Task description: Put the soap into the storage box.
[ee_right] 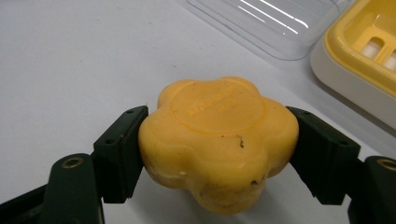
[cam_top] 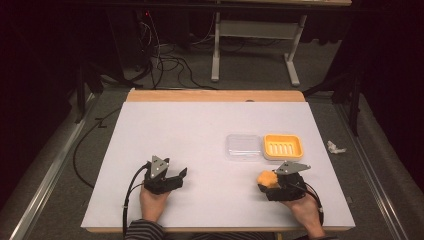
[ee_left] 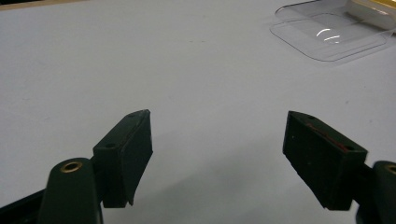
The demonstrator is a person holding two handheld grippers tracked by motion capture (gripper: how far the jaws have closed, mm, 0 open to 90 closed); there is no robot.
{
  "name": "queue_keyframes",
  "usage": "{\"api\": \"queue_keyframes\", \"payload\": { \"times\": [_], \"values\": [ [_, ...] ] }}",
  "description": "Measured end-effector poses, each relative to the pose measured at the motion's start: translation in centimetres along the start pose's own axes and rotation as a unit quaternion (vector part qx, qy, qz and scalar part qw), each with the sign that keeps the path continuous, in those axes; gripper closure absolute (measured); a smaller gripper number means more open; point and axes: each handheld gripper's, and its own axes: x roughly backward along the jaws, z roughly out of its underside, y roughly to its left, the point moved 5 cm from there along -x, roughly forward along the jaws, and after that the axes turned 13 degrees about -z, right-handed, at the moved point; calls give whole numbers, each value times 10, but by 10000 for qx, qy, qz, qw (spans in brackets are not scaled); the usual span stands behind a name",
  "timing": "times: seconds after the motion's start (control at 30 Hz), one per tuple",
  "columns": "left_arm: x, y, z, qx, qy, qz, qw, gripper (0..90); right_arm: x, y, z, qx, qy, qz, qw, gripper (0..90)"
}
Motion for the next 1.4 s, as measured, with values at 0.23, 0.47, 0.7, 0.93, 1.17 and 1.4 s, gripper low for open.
{"api": "queue_keyframes", "payload": {
  "times": [0.23,0.47,0.7,0.93,1.17,1.4],
  "values": [
    [0,0,0,-5,-2,-4,10000,248,4,-1,-1,6,-71,27,10000,262],
    [0,0,0,-8,4,-5,10000,248,11,-4,-5,18,-196,67,9998,262],
    [0,0,0,-9,2,-13,10000,248,17,-7,-8,27,-245,151,9996,263],
    [0,0,0,-7,1,-11,10000,248,27,-15,-14,-21,-390,264,9989,263],
    [0,0,0,-7,3,-15,10000,248,35,-27,-22,-84,-520,335,9980,264],
    [-1,0,0,9,8,-18,10000,248,44,-40,-29,-217,-606,390,9972,265]
  ]
}}
